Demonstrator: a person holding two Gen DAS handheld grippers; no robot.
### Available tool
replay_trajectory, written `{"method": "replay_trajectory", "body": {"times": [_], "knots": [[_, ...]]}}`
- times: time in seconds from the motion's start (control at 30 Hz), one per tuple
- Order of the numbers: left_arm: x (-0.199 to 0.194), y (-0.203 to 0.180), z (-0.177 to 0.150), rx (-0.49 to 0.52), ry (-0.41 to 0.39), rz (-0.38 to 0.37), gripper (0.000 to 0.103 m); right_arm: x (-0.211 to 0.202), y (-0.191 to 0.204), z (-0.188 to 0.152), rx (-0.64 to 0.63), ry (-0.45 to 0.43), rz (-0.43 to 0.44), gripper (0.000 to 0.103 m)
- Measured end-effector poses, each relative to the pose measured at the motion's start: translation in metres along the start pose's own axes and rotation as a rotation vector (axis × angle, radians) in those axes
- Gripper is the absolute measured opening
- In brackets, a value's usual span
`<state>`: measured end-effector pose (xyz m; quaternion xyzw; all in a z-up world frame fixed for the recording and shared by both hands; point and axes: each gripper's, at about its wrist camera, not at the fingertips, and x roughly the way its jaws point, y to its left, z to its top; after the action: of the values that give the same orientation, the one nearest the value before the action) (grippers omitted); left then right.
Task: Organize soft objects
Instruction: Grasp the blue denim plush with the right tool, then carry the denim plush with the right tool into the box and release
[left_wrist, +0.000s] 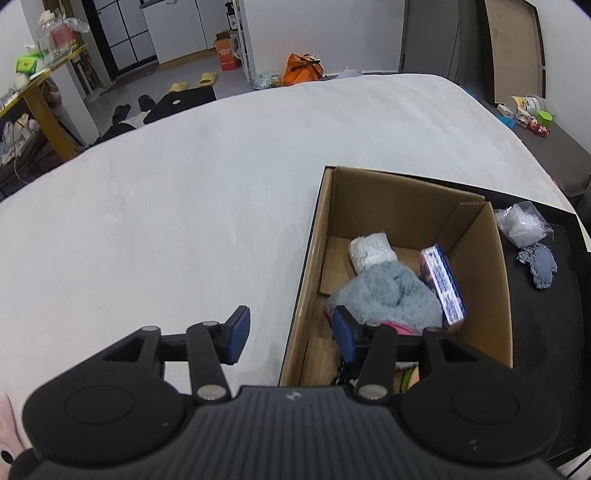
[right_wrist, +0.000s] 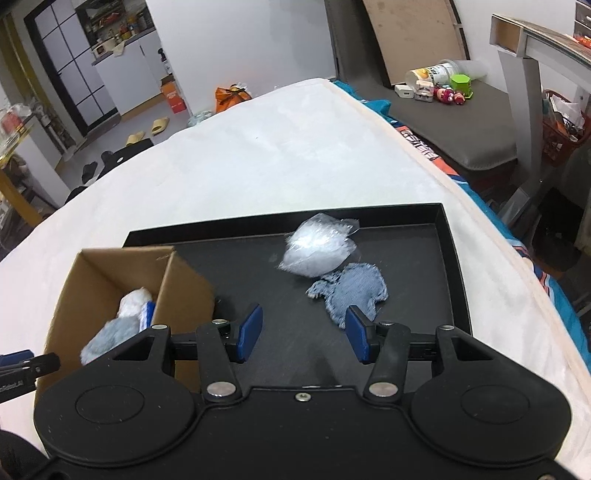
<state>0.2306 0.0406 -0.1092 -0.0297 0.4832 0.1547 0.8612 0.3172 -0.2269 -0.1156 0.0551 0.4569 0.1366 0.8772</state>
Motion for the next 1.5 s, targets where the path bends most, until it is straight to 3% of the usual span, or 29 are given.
{"method": "replay_trajectory", "body": {"times": [0.3,0.67,0.93,1.0,1.07,1.13,1.5], "knots": [[0.012,-0.016,0.012,0.032,0.011,0.039,0.06,0.022,-0.023,-0.001,0.063,-0.025,0.039,0.055],[0.028,-0.027,0.015,0.062,0.055,0.089,0.062,0.062,-0.058,-0.006,0.174,-0.004,0.05,0.055],[0.032,-0.033,0.017,0.073,0.07,0.108,0.062,0.086,-0.062,-0.007,0.173,0.013,0.053,0.054],[0.032,-0.033,0.017,0.075,0.073,0.108,0.062,0.089,-0.059,-0.008,0.152,0.012,0.048,0.05],[0.032,-0.034,0.017,0.076,0.074,0.11,0.062,0.089,-0.056,-0.008,0.122,0.011,0.033,0.031],[0.032,-0.034,0.017,0.071,0.073,0.11,0.062,0.088,-0.055,-0.009,0.099,0.014,0.003,0.029],[0.03,-0.027,0.011,0.061,0.071,0.088,0.062,0.066,-0.064,-0.016,0.173,0.045,0.023,0.027]]}}
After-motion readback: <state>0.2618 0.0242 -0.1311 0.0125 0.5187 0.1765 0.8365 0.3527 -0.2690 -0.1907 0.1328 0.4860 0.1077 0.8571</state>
